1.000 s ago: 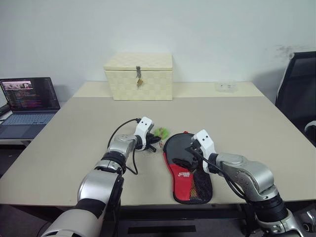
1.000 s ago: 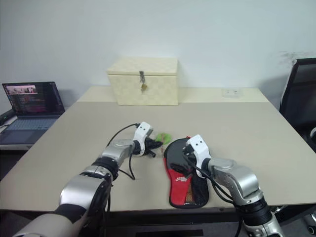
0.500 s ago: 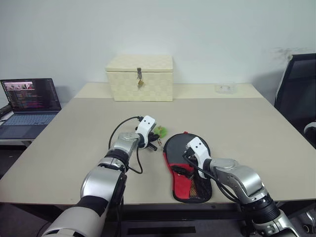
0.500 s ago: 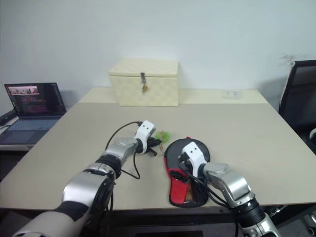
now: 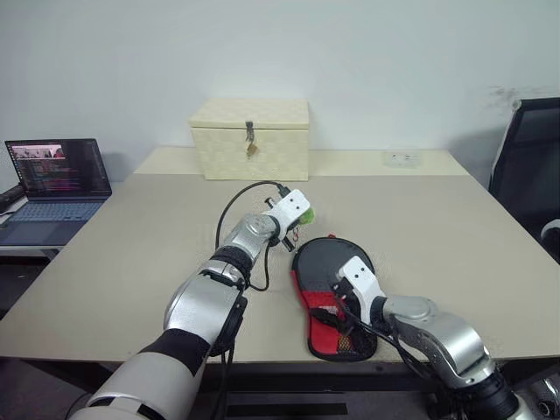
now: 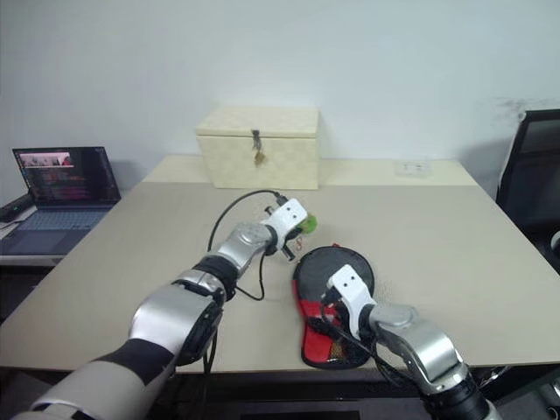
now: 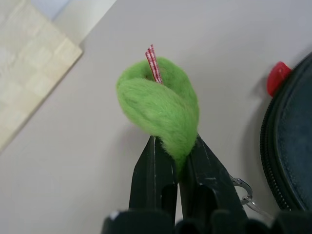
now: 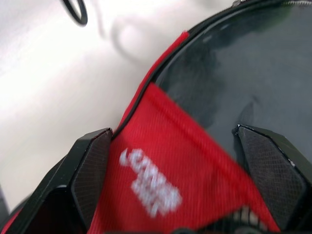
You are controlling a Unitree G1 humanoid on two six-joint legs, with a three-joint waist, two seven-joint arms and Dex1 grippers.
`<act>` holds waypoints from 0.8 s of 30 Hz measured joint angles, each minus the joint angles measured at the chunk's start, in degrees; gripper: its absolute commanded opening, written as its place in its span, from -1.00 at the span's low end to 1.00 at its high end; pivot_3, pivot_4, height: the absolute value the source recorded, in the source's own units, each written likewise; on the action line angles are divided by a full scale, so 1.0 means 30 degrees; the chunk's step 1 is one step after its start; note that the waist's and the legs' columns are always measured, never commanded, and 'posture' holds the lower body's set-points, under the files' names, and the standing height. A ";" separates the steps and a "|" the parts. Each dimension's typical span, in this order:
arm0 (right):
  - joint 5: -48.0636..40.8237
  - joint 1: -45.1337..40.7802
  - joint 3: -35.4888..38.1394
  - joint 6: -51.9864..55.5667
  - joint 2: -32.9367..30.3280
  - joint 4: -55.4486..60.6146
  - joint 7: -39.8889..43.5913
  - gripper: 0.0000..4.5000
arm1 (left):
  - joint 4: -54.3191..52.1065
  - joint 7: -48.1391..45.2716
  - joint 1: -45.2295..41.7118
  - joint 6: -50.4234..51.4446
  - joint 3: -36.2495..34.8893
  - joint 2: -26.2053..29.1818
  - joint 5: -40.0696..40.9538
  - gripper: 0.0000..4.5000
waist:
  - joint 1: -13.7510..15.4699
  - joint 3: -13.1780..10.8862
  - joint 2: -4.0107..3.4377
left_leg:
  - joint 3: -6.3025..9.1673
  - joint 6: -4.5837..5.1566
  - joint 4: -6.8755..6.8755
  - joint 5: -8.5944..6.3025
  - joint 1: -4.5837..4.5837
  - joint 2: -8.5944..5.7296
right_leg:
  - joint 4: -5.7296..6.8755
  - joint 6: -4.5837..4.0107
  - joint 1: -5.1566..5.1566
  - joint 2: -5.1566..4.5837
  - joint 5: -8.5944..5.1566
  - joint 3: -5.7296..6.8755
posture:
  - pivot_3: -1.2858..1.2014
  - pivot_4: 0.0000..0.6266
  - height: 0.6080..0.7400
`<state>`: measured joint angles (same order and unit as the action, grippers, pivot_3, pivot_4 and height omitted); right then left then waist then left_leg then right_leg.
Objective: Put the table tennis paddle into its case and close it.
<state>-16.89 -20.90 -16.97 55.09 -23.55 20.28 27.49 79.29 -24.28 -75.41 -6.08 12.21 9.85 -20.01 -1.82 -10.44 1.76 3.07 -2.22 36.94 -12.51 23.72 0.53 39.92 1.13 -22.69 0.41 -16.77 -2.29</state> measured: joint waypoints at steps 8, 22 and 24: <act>-0.0013 0.1525 0.0135 0.0286 -0.0581 0.1600 -0.0200 1.00 | 0.0279 0.0396 -0.1115 -0.3225 0.3611 -0.0735 -0.4078 -0.98 | 0.0051 0.0065 0.0080 | 0.0019 -0.0002 -0.0033 -0.0008 -0.0124 -0.0003 | -0.0145 0.0033 0.0188 -0.0002 0.0002 0.0016 | 0.03 -0.52 1.00; 0.0205 0.2013 0.0168 0.0493 0.0309 0.1894 -0.1507 1.00 | 0.0440 0.1657 -0.1230 -0.3860 0.5369 -0.1120 -0.6353 -0.98 | 0.0042 0.0164 0.0135 | 0.0004 0.0014 -0.0074 -0.0025 -0.0142 0.0013 | -0.0270 0.0061 0.0230 -0.0004 0.0016 0.0003 | 0.03 -0.52 1.00; 0.0214 0.1461 0.0223 0.0440 0.0772 0.1117 -0.1610 1.00 | 0.0467 0.1746 -0.1102 -0.3517 0.5370 -0.0965 -0.6437 -0.98 | -0.0015 0.0162 0.0137 | -0.0023 0.0014 -0.0077 -0.0025 -0.0241 0.0019 | -0.0280 0.0065 0.0319 -0.0003 0.0018 -0.0016 | 0.03 -0.52 1.00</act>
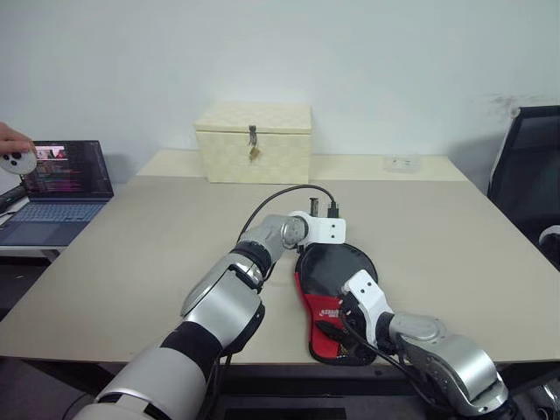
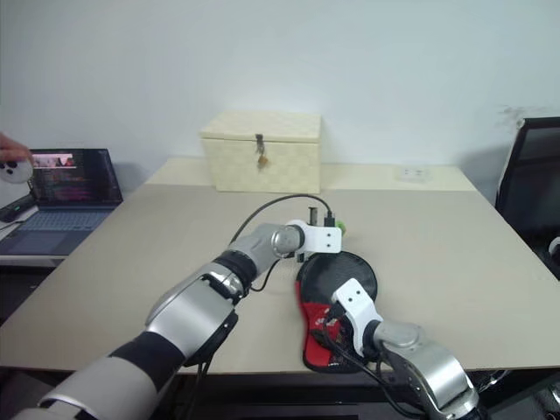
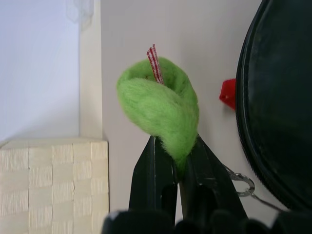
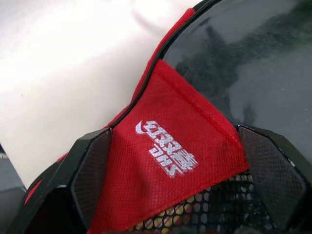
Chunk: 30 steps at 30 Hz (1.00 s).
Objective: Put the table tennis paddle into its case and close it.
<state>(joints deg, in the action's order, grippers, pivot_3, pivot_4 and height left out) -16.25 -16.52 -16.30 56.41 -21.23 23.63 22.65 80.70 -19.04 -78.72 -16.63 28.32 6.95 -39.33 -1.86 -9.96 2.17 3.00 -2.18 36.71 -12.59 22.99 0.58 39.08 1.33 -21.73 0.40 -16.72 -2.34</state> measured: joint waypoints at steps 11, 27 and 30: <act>-0.0039 -0.2332 0.0215 -0.1183 0.0681 -0.4022 0.0632 1.00 | 0.0003 0.0028 0.0557 0.0370 -0.0176 0.0080 0.0124 -0.98 | -0.0201 -0.0001 0.0002 | -0.0024 0.0040 0.0029 0.0034 -0.0250 0.0064 | -0.0024 0.0063 0.0205 -0.0086 0.0086 -0.0041 | 0.03 -0.52 1.00; -0.3854 -0.2520 0.4231 0.3007 0.1479 -0.2646 0.2057 1.00 | -0.0008 -0.0310 0.1431 0.1046 -0.5389 0.1489 0.4708 -0.98 | -0.0281 -0.0018 -0.0013 | -0.0073 0.0072 -0.0033 0.0050 0.0137 0.0030 | -0.0033 0.0157 -0.0185 -0.0113 0.0147 -0.0045 | 0.03 -0.52 1.00; -0.4642 -0.2782 0.4674 0.3195 0.1930 -0.2726 0.2256 1.00 | -0.0009 -0.0636 0.1634 0.1334 -0.6630 0.1517 0.5832 -0.98 | -0.0270 -0.0032 -0.0019 | -0.0059 0.0072 -0.0023 0.0050 0.0255 0.0014 | -0.0035 0.0152 -0.0278 -0.0129 0.0151 -0.0024 | 0.03 -0.52 1.00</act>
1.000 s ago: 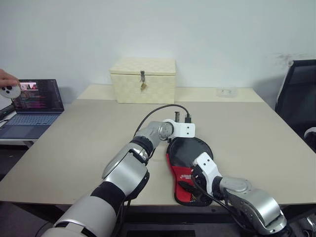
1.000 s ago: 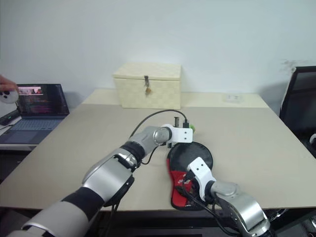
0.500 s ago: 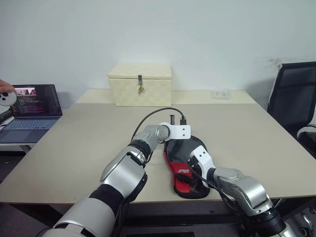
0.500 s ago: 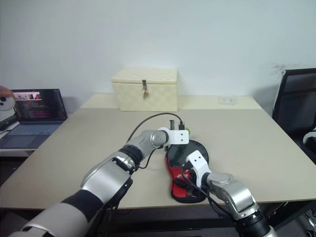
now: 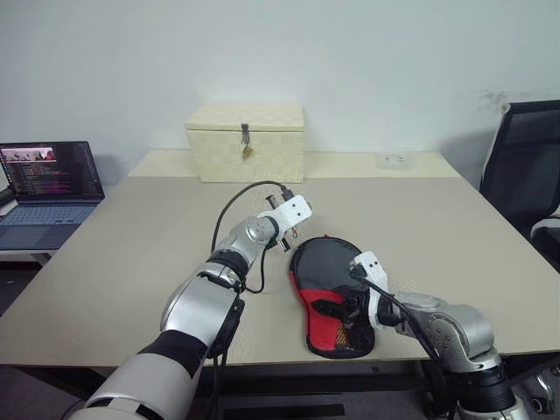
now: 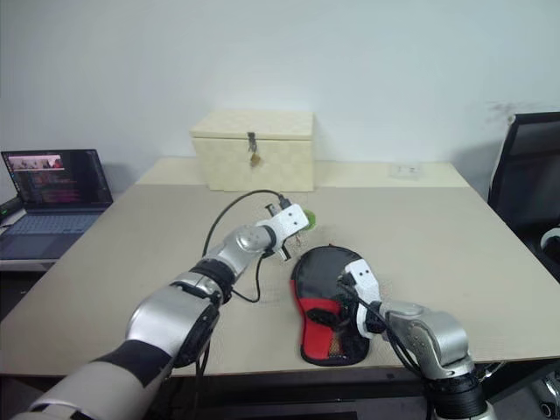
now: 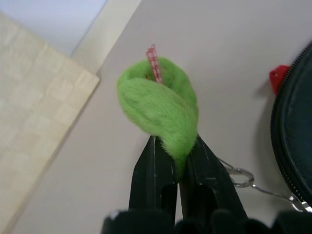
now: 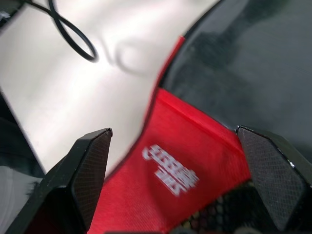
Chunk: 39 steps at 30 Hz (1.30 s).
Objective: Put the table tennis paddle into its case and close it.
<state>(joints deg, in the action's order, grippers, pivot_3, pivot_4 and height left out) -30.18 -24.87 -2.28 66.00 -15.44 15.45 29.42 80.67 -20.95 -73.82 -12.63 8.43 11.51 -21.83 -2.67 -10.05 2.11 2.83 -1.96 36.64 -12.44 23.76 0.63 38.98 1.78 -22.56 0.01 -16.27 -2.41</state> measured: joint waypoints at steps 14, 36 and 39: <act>0.2607 -0.2263 -0.0894 -0.4752 0.0895 -0.4813 -0.1182 1.00 | -0.0454 -0.0893 0.0621 0.0319 -0.1428 0.0237 0.1760 -0.98 | 0.0214 -0.0015 -0.0023 | -0.0016 0.0002 0.0001 0.0001 0.0210 -0.0028 | 0.0020 -0.0099 -0.0227 -0.0023 0.0057 0.0004 | 0.03 -0.52 1.00; 0.5161 0.0474 -0.2668 -0.5032 -0.0814 -0.1487 -0.1383 1.00 | -0.0042 0.1272 -0.1609 -0.0894 0.4814 -0.1712 -0.4384 -0.98 | 0.0374 0.0008 -0.0004 | 0.0010 0.0002 0.0075 0.0000 0.0206 -0.0074 | 0.0036 -0.0086 -0.0172 -0.0021 0.0052 0.0020 | 0.03 -0.52 1.00; 0.5156 0.1143 -0.2665 -0.4758 -0.0862 -0.0569 -0.1515 1.00 | -0.0026 0.1732 -0.1878 -0.1548 0.5991 -0.2079 -0.5537 -0.98 | 0.0358 0.0016 -0.0012 | 0.0012 0.0002 0.0075 0.0001 0.0201 -0.0071 | 0.0041 -0.0034 -0.0171 -0.0017 0.0021 0.0020 | 0.03 -0.52 1.00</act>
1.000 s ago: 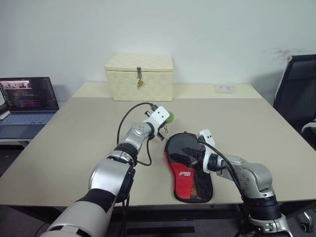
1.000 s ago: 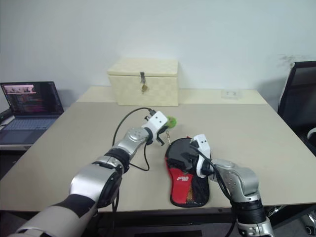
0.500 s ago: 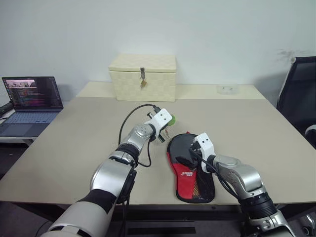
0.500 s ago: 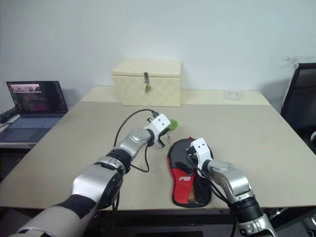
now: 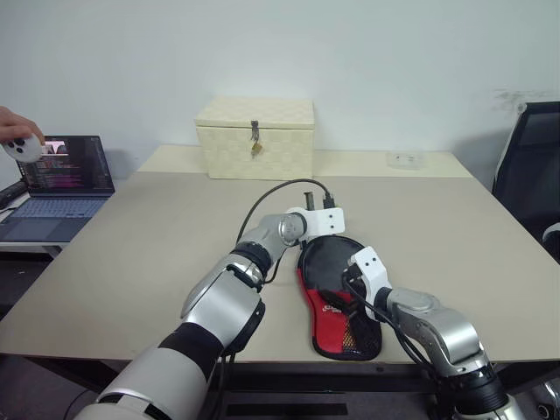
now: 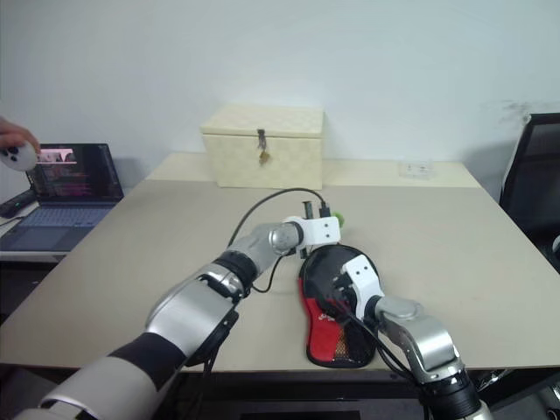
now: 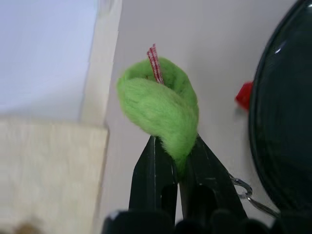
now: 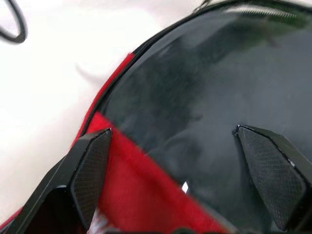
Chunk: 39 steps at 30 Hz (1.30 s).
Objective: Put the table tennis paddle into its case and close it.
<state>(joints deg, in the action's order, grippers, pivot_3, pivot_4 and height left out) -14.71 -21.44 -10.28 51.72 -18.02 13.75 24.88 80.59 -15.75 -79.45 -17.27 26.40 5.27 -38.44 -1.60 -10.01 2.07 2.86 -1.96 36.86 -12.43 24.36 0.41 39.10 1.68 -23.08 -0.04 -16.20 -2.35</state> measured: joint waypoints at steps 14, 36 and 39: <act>0.0005 0.1577 0.0027 0.0620 0.0020 0.2132 -0.0561 1.00 | 0.0370 0.3027 -0.0182 -0.1034 0.3042 -0.0962 -0.3049 -0.98 | 0.0047 0.0008 0.0001 | 0.0012 0.0000 0.0008 0.0000 -0.0003 -0.0001 | -0.0001 0.0006 0.0018 -0.0013 -0.0003 0.0008 | 0.03 -0.52 1.00; 0.0027 0.2247 0.0013 0.0973 0.0173 0.3108 -0.1393 1.00 | 0.0980 0.4958 -0.0714 0.0275 0.3095 -0.2322 -0.3769 -0.98 | 0.0090 0.0010 0.0002 | 0.0038 0.0000 0.0020 0.0000 -0.0003 -0.0135 | -0.0002 -0.0001 0.0037 -0.0051 0.0001 0.0022 | 0.03 -0.52 1.00; 0.0028 0.2248 0.0013 0.1053 0.0201 0.3106 -0.1498 1.00 | 0.0977 0.4244 -0.0591 0.0243 0.3071 -0.2692 -0.3663 -0.98 | 0.0091 0.0016 -0.0003 | 0.0047 0.0001 0.0021 0.0001 -0.0011 -0.0165 | -0.0001 -0.0001 0.0054 -0.0075 0.0001 0.0027 | 0.03 -0.52 1.00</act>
<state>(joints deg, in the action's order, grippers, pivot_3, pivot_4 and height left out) -14.62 -14.70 -10.24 54.88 -17.42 23.06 20.38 83.52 -3.02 -81.22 -16.54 35.61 -2.81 -49.43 -1.32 -9.96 2.07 3.00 -1.95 36.92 -12.43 24.33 -0.08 39.10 1.68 -22.91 -0.27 -16.20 -2.27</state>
